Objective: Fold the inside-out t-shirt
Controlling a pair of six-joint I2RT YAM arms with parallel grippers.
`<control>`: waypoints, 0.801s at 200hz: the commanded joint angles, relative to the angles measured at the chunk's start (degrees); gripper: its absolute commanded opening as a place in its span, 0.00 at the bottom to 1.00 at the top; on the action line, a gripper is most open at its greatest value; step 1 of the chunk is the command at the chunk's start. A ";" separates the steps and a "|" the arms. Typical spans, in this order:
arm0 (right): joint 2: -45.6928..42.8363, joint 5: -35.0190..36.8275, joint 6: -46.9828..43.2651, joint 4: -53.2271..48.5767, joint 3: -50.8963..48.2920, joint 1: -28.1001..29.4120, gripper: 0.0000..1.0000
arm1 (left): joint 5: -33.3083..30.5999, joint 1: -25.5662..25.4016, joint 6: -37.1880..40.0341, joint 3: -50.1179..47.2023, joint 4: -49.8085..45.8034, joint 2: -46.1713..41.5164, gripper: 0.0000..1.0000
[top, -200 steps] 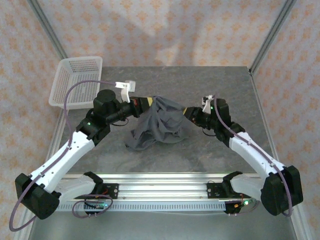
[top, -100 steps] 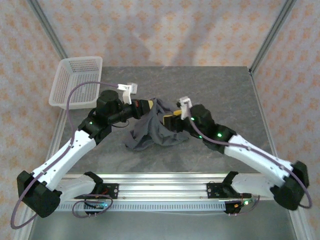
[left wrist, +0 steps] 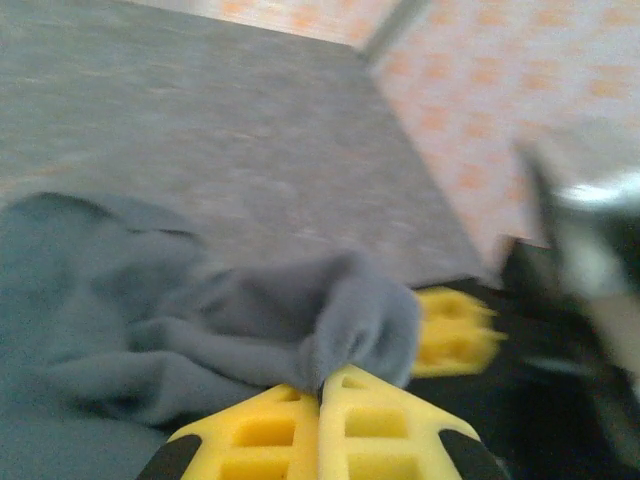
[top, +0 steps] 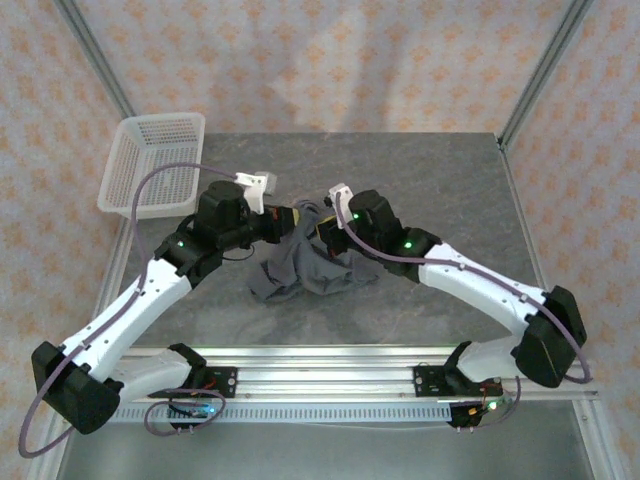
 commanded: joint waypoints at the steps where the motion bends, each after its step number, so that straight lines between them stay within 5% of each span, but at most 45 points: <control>1: -7.67 -14.51 6.07 4.29 -2.07 -0.33 0.00 | -22.38 0.70 8.66 0.78 -8.89 6.39 0.02; 12: -10.78 -20.56 8.58 7.80 -4.31 -0.42 0.00 | -23.83 2.50 9.40 0.71 -8.21 12.34 0.01; 32: -13.99 -23.37 11.58 10.32 -6.64 -0.67 0.00 | -15.31 3.92 7.81 0.77 -3.19 18.34 0.06; 66: -16.14 -14.06 16.03 11.18 -9.89 -3.39 0.00 | -10.37 3.93 3.40 -1.33 4.50 14.38 0.44; 105: -13.44 -1.04 17.09 4.10 -9.60 -5.69 0.00 | -12.93 3.99 5.88 -1.12 -3.00 5.21 0.48; 135: -4.40 3.15 17.26 -7.86 -3.84 -5.63 0.22 | -1.45 1.99 4.65 -0.74 -5.84 6.70 0.56; 160: 3.79 -1.00 18.45 -10.66 0.97 -5.53 0.42 | -5.89 -3.23 1.87 -1.08 -5.18 10.91 0.56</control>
